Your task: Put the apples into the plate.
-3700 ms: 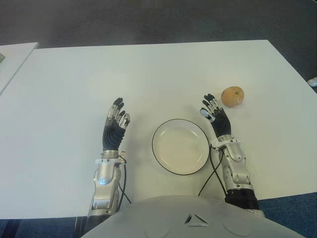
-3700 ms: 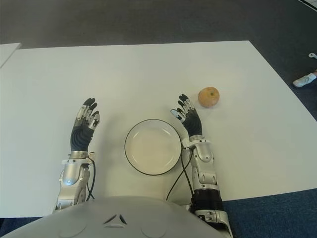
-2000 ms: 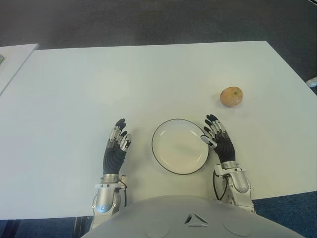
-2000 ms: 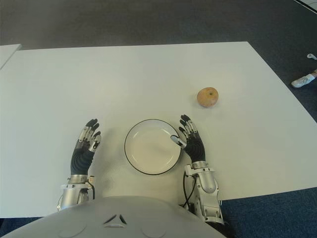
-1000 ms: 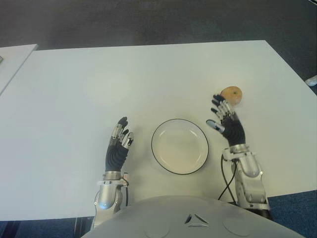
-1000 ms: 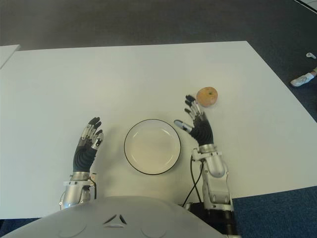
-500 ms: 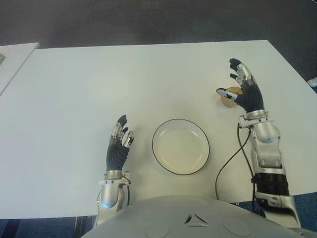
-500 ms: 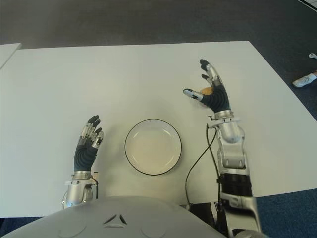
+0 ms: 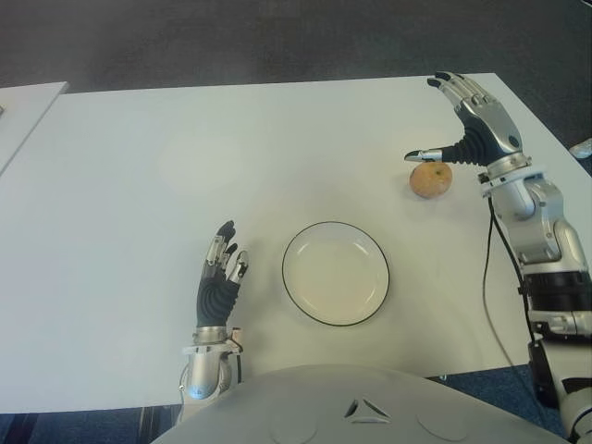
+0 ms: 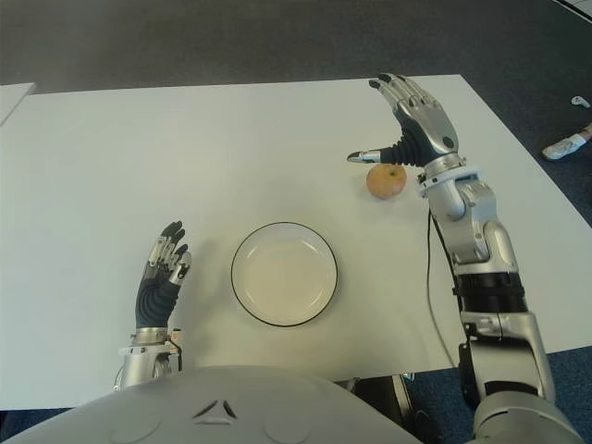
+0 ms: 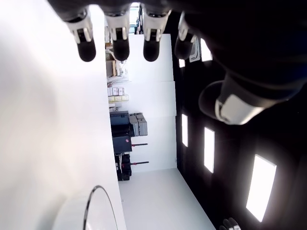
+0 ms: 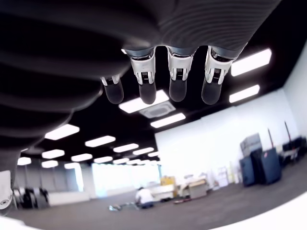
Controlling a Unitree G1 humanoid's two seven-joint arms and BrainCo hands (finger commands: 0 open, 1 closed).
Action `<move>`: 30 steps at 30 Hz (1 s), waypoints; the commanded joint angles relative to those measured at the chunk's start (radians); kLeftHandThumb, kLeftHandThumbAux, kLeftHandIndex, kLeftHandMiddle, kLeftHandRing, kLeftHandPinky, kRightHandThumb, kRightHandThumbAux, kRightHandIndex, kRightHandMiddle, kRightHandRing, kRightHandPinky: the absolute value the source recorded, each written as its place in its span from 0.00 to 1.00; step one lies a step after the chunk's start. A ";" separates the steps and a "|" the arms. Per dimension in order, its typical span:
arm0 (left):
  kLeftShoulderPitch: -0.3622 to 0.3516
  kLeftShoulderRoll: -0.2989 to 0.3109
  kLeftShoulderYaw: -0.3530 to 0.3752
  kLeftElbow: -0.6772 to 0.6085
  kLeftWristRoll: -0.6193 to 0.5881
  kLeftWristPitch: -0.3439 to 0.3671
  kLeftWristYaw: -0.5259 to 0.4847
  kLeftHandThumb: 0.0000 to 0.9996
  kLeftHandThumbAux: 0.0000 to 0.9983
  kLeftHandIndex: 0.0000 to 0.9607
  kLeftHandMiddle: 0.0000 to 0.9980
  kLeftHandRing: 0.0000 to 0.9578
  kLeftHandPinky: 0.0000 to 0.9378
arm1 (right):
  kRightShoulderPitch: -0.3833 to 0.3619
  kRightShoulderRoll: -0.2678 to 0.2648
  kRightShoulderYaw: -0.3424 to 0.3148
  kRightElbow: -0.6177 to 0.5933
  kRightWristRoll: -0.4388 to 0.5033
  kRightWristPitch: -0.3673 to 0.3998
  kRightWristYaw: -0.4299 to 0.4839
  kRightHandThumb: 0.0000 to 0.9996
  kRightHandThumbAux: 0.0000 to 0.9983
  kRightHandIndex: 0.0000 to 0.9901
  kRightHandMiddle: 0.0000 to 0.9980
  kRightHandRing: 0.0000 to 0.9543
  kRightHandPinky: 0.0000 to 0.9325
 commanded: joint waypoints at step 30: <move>0.080 0.050 -0.019 0.002 -0.115 -0.151 -0.071 0.08 0.51 0.06 0.01 0.00 0.01 | -0.457 0.085 0.380 1.012 -0.177 -0.081 -0.331 0.31 0.47 0.00 0.00 0.00 0.00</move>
